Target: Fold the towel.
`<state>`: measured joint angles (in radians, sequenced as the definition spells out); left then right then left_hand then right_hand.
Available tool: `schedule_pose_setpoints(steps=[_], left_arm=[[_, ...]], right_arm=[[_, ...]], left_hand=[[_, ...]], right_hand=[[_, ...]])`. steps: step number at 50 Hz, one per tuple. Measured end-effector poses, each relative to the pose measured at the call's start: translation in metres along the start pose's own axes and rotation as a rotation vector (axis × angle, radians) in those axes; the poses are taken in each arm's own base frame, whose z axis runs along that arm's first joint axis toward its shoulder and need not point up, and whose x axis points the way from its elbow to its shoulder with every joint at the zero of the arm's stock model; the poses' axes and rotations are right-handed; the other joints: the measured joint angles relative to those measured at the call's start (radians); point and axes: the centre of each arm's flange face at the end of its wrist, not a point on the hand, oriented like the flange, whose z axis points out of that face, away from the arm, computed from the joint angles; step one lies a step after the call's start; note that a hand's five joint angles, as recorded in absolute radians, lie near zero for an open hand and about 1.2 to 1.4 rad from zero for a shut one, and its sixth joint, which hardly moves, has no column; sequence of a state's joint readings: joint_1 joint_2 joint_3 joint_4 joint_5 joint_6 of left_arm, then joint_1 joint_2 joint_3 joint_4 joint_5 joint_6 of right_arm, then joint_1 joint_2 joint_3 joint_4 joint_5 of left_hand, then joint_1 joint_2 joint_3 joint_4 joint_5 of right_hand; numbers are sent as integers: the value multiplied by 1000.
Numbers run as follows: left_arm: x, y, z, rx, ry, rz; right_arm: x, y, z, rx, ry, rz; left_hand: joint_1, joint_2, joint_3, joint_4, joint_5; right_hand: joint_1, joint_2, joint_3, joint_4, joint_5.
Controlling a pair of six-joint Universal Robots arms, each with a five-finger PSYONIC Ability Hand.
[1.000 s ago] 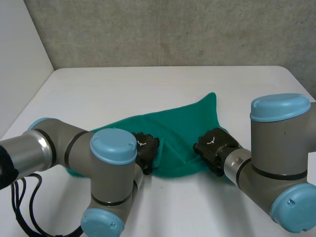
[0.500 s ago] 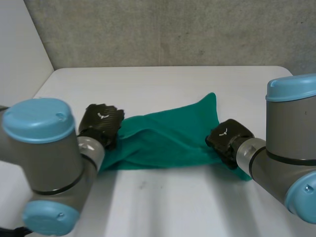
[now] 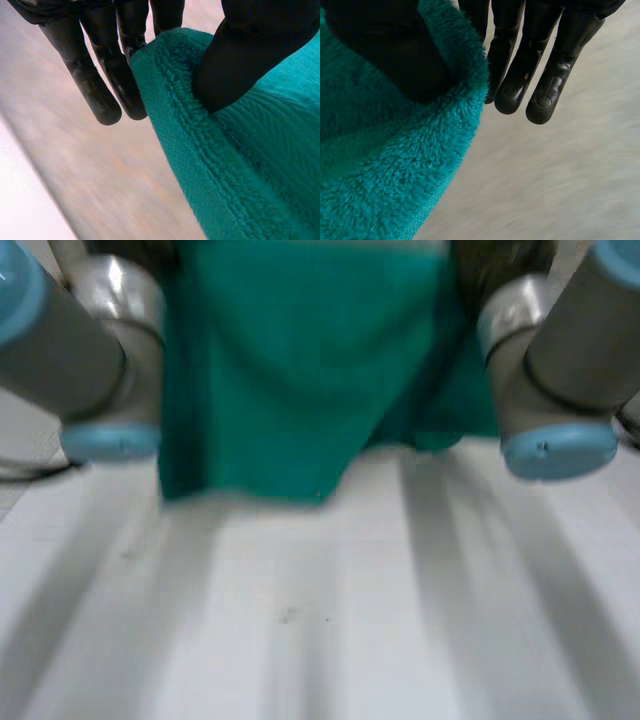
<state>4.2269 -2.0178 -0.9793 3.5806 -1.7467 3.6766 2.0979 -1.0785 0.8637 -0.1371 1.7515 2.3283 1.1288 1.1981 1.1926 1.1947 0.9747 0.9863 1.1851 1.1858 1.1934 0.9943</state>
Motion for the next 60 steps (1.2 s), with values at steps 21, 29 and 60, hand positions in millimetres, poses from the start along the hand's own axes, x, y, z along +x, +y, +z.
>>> schedule_pose_setpoints(steps=[21, 29, 60], left_arm=[[13, 114, -104, -370, 142, -202], [35, 166, -152, -555, 234, -198], [-44, 169, -112, -499, 4, -143]], right_arm=[[-68, 81, -95, -322, -409, -21], [-120, 133, -128, -505, -570, 160], [-36, 168, -140, -683, -529, 693]], left_hand=[[0, 1, 0, 0, 0], [0, 1, 0, 0, 0], [0, 1, 0, 0, 0]], right_hand=[[0, 0, 0, 0, 3], [-87, -118, -118, -121, -104], [-532, -663, -665, -675, -647]])
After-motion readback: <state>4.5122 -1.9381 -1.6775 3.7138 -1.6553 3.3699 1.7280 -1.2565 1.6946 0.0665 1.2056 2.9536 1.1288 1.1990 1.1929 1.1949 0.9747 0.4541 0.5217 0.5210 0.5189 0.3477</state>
